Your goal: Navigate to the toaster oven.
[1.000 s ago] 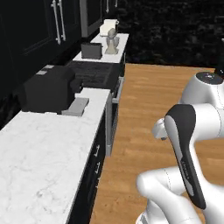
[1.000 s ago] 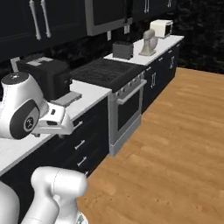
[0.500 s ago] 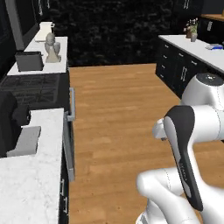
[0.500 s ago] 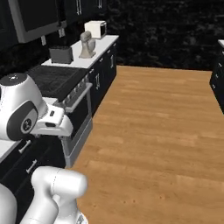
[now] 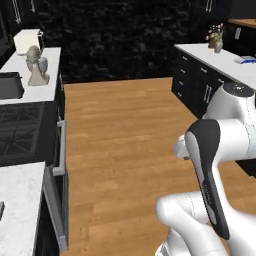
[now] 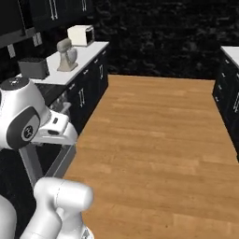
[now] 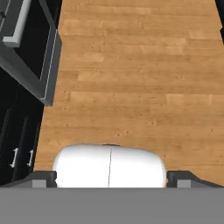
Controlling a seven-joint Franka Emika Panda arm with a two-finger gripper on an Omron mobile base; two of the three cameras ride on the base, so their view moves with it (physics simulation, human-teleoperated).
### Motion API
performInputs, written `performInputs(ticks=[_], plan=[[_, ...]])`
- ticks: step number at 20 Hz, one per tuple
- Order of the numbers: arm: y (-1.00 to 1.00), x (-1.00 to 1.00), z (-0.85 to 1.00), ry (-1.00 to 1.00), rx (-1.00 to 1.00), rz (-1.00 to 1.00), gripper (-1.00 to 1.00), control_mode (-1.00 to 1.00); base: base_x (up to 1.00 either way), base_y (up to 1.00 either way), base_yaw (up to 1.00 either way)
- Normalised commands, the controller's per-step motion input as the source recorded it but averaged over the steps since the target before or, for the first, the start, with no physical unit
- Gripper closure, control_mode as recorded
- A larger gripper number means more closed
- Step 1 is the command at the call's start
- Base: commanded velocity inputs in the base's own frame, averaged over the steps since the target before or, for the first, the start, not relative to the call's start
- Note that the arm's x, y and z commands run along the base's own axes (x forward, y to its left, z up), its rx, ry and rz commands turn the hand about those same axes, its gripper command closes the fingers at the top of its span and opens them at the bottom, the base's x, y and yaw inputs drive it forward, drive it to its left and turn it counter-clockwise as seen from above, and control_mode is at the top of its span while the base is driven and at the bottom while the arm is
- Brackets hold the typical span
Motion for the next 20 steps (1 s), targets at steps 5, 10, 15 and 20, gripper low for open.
performInputs(ticks=[5,10,15,20], plan=[[0.00,0.00,0.00,0.00,0.00,0.00,-1.00,1.00,1.00,-0.53,0.00],[0.00,0.00,0.00,0.00,0.00,0.00,-1.00,1.00,1.00,-0.34,0.05],[0.00,0.00,0.00,0.00,0.00,0.00,-1.00,1.00,1.00,-0.29,0.23],[0.00,0.00,0.00,0.00,0.00,0.00,-1.00,1.00,0.95,-0.19,0.70]])
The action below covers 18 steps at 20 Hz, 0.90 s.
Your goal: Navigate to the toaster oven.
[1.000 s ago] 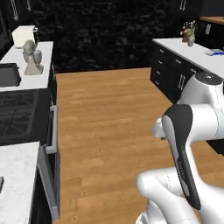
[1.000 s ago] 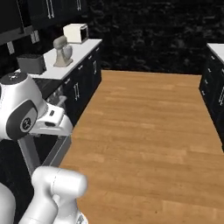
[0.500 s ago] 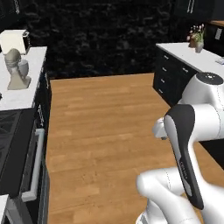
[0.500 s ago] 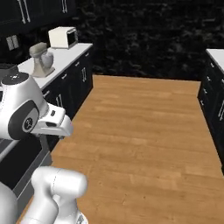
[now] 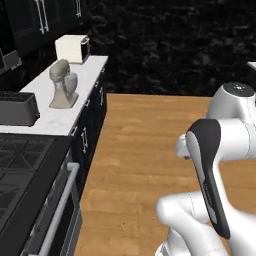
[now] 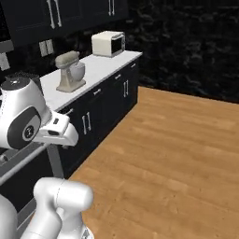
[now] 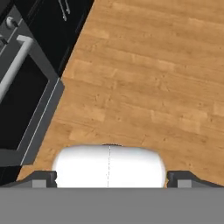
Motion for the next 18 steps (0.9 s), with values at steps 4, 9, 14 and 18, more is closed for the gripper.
performInputs(ticks=[4,9,14,18], plan=[[0.00,0.00,0.00,0.00,0.00,0.00,-1.00,1.00,0.77,-0.11,0.83],[0.00,0.00,0.00,0.00,0.00,0.00,-1.00,1.00,0.70,-0.38,0.75],[0.00,0.00,0.00,0.00,0.00,0.00,-1.00,1.00,0.66,-0.51,0.71],[0.00,0.00,0.00,0.00,0.00,0.00,-1.00,1.00,0.58,-0.86,0.56]])
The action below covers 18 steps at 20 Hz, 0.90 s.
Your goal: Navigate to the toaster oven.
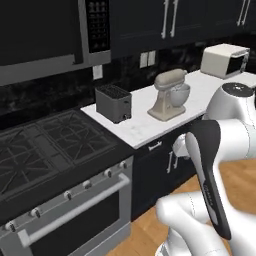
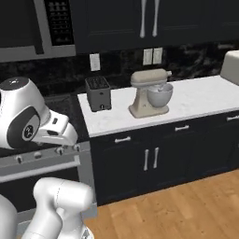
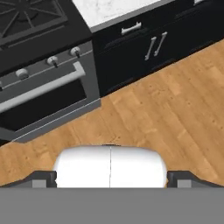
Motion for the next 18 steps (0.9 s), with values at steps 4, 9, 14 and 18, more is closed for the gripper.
performInputs(ticks=[4,9,14,18], plan=[[0.00,0.00,0.00,0.00,0.00,0.00,-1.00,1.00,0.59,-1.00,0.45],[0.00,0.00,0.00,0.00,0.00,0.00,-1.00,1.00,0.56,-1.00,0.35],[0.00,0.00,0.00,0.00,0.00,0.00,-1.00,1.00,0.38,-1.00,0.25],[0.00,0.00,0.00,0.00,0.00,0.00,-1.00,1.00,0.27,-1.00,0.24]])
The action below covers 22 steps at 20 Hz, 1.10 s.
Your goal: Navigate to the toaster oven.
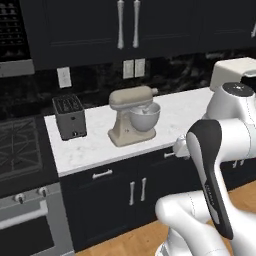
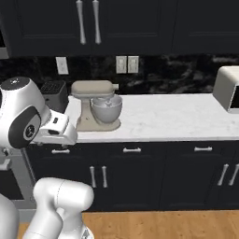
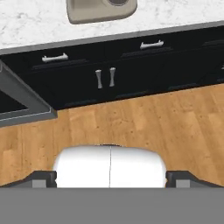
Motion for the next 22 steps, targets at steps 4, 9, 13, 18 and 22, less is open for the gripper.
performInputs(ticks=[4,9,13,18,22], plan=[[0.00,0.00,0.00,0.00,0.00,0.00,-1.00,1.00,0.28,-1.00,0.25],[0.00,0.00,0.00,0.00,0.00,0.00,-1.00,1.00,0.36,-1.00,0.29],[0.00,0.00,0.00,0.00,0.00,0.00,-1.00,1.00,0.40,-1.00,0.31],[0.00,0.00,0.00,0.00,0.00,0.00,-1.00,1.00,0.41,-1.00,0.30],[0.00,0.00,0.00,0.00,0.00,0.00,-1.00,1.00,0.34,-1.00,0.26]])
